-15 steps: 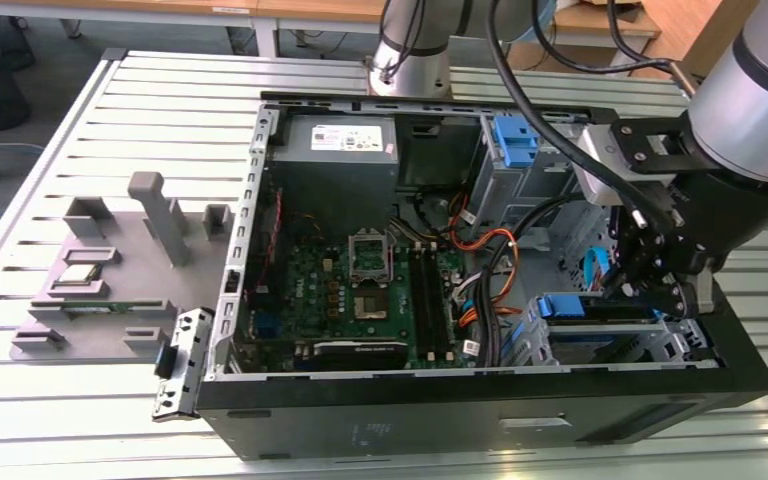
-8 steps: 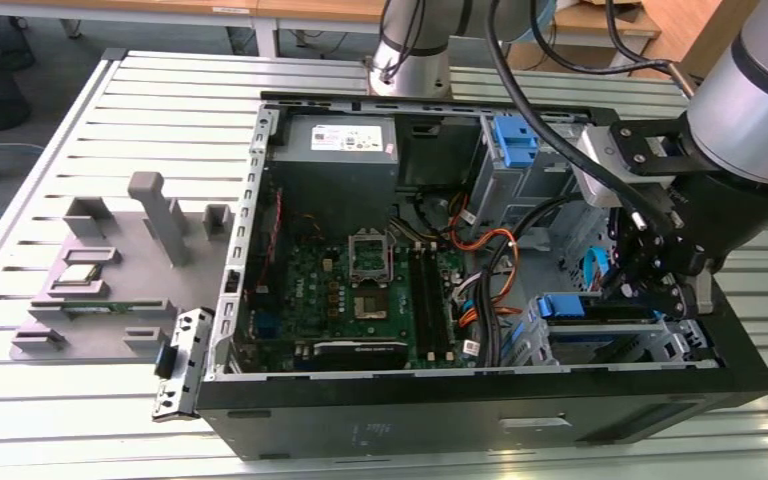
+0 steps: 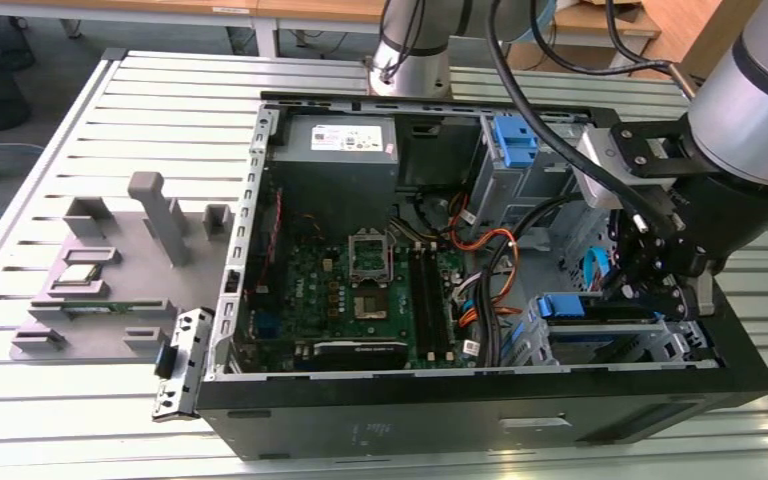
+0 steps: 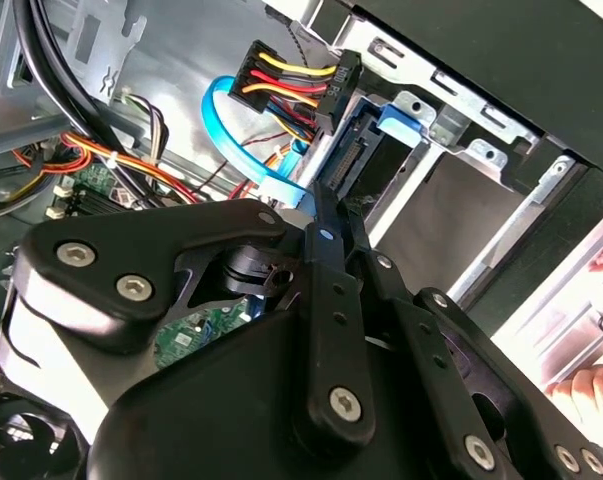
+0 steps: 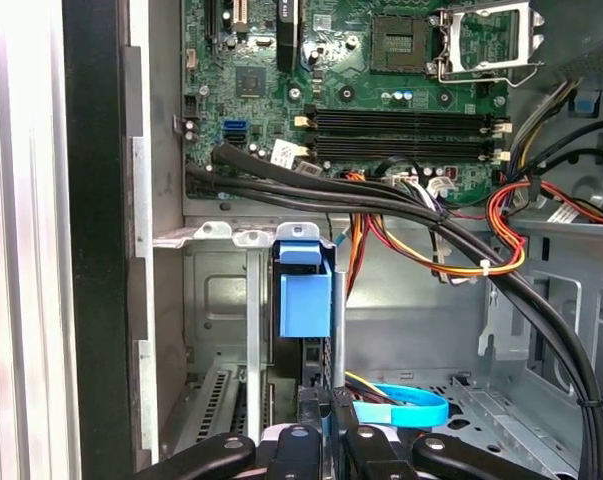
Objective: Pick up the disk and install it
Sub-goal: 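Insert the first disk wire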
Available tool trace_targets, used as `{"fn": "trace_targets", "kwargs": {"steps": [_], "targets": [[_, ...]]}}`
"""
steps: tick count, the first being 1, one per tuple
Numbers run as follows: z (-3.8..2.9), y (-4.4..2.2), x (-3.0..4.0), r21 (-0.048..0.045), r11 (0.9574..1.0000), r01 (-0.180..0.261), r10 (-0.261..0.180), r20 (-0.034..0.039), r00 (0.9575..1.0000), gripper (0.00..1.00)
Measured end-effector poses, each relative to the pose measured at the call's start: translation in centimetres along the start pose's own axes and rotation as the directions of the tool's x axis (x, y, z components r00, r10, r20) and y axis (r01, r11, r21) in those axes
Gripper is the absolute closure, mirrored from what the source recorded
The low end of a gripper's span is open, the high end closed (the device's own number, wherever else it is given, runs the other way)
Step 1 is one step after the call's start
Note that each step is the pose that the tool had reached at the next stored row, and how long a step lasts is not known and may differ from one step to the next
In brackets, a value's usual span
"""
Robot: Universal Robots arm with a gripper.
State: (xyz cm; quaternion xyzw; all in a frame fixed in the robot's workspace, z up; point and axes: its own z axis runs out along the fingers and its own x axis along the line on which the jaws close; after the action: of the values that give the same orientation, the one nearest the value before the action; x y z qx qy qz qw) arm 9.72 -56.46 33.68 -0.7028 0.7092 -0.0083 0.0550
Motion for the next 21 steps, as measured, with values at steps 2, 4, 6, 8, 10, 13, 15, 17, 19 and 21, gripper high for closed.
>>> {"fn": "trace_targets", "kwargs": {"steps": [2, 4, 6, 8, 10, 13, 15, 17, 19, 21], "targets": [[0.01, 0.00, 0.06, 0.0003, 1.0000, 0.004, -0.004, 0.0007, 1.0000, 0.84], [0.02, 0.00, 0.11, 0.0005, 1.0000, 0.009, -0.009, 0.0014, 1.0000, 0.84], [0.06, 0.01, 0.14, 0.0006, 0.9999, 0.015, -0.015, 0.0023, 0.9999, 0.84], [0.08, 0.02, 0.16, 0.0003, 0.9998, 0.019, -0.019, 0.0027, 0.9998, 0.84], [0.15, 0.09, 0.19, -0.0002, 0.9996, 0.028, -0.028, 0.0033, 0.9996, 0.84], [0.18, 0.09, 0.19, -0.0002, 0.9996, 0.029, -0.029, 0.0036, 0.9996, 0.84], [0.26, 0.10, 0.19, -0.0002, 0.9996, 0.029, -0.029, 0.0045, 0.9996, 0.84], [0.25, 0.10, 0.19, -0.0003, 0.9996, 0.030, -0.030, 0.0042, 0.9995, 0.84], [0.26, 0.10, 0.19, -0.0003, 0.9996, 0.030, -0.030, 0.0042, 0.9995, 0.84], [0.31, 0.11, 0.19, 0.0000, 0.9995, 0.031, -0.031, 0.0045, 0.9995, 0.84]]}}
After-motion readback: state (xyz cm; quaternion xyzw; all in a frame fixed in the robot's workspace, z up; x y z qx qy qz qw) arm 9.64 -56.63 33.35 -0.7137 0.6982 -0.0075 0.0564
